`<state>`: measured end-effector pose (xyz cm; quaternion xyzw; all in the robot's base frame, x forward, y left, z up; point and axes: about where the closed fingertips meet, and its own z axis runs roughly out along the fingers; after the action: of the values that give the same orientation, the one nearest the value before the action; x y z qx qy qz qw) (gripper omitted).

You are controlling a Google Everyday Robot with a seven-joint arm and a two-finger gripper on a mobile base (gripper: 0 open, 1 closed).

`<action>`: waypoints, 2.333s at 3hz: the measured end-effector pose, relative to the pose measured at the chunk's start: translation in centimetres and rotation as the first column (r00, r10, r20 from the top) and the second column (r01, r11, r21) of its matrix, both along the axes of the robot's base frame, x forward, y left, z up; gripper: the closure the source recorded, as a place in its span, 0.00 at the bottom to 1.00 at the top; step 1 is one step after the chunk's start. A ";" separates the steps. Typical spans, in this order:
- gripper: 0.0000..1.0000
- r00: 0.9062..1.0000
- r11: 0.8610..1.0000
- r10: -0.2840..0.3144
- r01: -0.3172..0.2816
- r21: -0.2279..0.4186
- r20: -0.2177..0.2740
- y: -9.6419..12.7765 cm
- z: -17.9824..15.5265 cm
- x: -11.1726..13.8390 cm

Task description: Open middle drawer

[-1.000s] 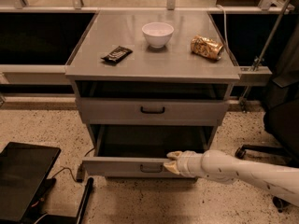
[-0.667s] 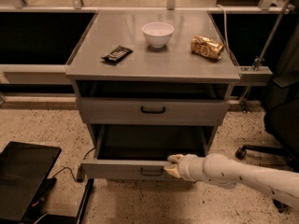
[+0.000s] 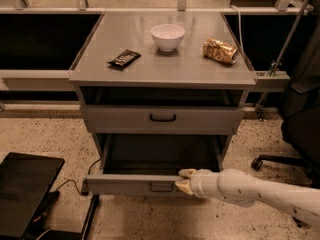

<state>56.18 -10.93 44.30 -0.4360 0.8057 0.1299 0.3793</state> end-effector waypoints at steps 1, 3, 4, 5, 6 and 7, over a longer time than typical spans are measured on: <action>1.00 1.000 1.000 0.000 0.000 0.000 0.000 0.0 0.4 0.0; 1.00 1.000 1.000 -0.005 0.006 0.011 -0.011 0.0 0.4 -1.2; 1.00 1.000 1.000 -0.010 0.011 0.021 -0.021 0.0 0.1 -2.4; 1.00 1.000 1.000 -0.010 0.011 0.021 -0.021 0.0 0.5 -2.4; 1.00 0.999 0.999 -0.015 0.016 0.032 -0.032 -0.1 0.2 -3.5; 1.00 0.999 0.999 -0.015 0.016 0.032 -0.032 -0.1 0.5 -3.5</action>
Offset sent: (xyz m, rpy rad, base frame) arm -0.3301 -0.0518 -0.1070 0.2753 0.2755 -0.1474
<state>52.64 -10.99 44.80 -0.4215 0.8128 0.1467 0.3744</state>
